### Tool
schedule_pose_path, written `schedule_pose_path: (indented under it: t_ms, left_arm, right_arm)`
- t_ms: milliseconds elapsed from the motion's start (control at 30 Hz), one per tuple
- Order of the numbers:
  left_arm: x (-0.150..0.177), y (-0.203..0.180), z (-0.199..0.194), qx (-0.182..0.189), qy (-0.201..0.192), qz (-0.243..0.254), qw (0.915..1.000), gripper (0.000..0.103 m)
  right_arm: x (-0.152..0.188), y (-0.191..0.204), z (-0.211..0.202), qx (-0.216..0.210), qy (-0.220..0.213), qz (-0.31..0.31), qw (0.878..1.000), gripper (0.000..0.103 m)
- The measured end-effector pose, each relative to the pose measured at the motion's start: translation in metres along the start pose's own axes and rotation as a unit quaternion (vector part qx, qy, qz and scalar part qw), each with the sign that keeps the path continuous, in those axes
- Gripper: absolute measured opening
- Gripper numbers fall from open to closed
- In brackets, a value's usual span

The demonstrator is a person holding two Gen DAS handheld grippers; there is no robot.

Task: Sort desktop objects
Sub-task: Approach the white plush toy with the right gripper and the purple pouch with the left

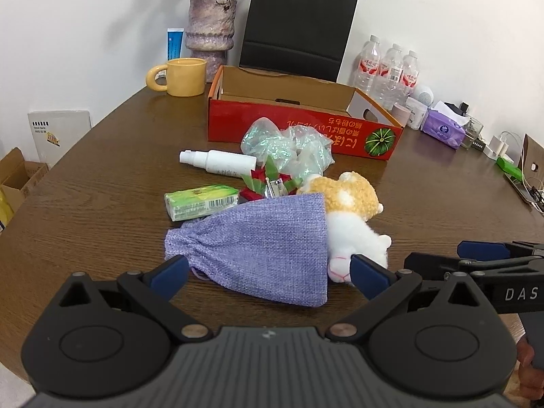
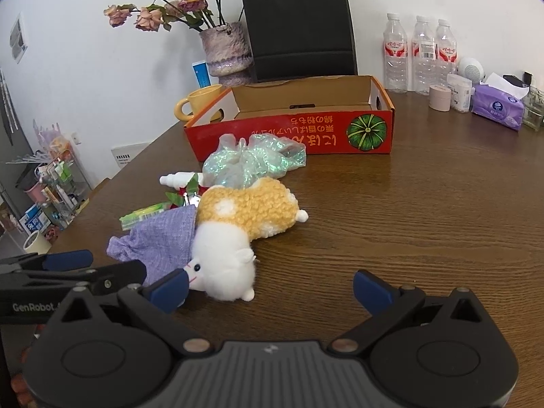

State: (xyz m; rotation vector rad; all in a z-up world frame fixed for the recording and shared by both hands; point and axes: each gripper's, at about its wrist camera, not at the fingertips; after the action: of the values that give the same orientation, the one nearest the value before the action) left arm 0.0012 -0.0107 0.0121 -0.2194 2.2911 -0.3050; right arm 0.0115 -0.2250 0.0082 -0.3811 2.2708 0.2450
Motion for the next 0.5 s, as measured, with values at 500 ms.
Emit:
schedule_pose_path:
  t_ms: [500]
  left_arm:
    - [-0.007, -0.0001, 0.0079, -0.013, 0.022, -0.004, 0.9997, 0.103]
  right_arm:
    - [-0.0096, 0.0003, 0.0047, 0.008, 0.017, -0.004, 1.0, 0.103]
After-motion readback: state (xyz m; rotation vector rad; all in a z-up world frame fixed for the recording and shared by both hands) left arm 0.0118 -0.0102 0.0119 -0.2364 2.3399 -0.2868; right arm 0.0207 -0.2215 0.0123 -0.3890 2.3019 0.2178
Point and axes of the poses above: each gripper's, at about its wrist camera, not at the fingertips, and z roughly the way its jaws point, y to its left, x to its underside, and after that the axes turned 11 degrees about -z, right-handed
